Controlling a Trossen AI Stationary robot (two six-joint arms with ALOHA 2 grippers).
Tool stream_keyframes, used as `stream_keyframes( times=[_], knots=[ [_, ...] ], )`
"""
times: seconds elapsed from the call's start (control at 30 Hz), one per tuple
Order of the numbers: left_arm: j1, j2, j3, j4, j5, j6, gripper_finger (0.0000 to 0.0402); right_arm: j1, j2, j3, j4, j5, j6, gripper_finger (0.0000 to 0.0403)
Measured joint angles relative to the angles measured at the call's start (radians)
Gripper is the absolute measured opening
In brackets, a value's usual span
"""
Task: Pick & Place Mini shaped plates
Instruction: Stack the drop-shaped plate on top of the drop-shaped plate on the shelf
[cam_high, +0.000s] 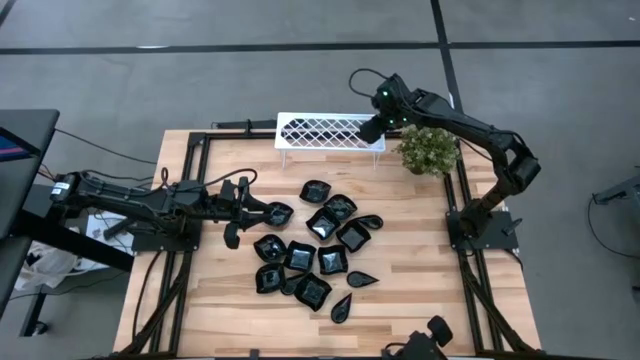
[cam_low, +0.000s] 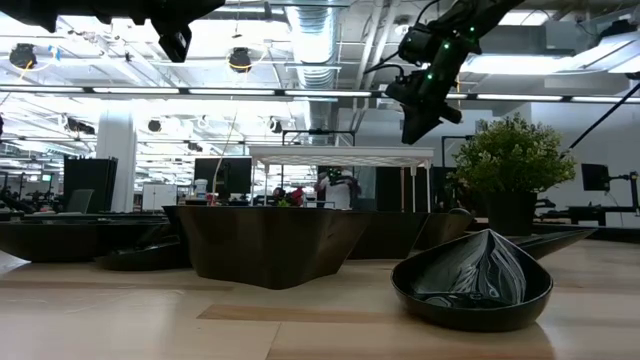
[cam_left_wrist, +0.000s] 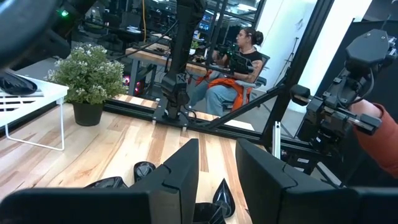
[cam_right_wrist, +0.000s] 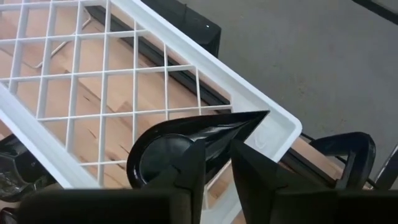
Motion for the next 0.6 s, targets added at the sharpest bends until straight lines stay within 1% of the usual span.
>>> stream_keyframes(
  times=[0.17, 0.27, 0.33, 0.4, 0.47, 0.6],
  knots=[
    [0.0, 0.0, 0.0, 0.0, 0.0, 0.0, 0.0108, 0.0, -0.024, -0.001, -0.002, 0.0, -0.044, 0.0071],
    [0.0, 0.0, 0.0, 0.0, 0.0, 0.0, 0.0108, 0.014, -0.072, -0.001, -0.005, 0.005, -0.07, 0.0071],
    [0.0, 0.0, 0.0, 0.0, 0.0, -0.002, 0.0108, 0.04, -0.12, -0.001, -0.022, 0.031, -0.086, 0.007],
    [0.0, 0.0, 0.0, -0.001, 0.0, -0.003, 0.0108, 0.09, -0.177, -0.001, -0.042, 0.078, -0.105, 0.007],
    [0.0, 0.0, 0.0, -0.001, 0.0, -0.003, 0.0108, 0.164, -0.239, -0.009, -0.059, 0.128, -0.114, 0.007],
    [0.0, 0.0, 0.0, -0.002, 0.0, -0.003, 0.0108, 0.372, -0.378, -0.093, -0.041, 0.212, -0.134, 0.007]
  ],
)
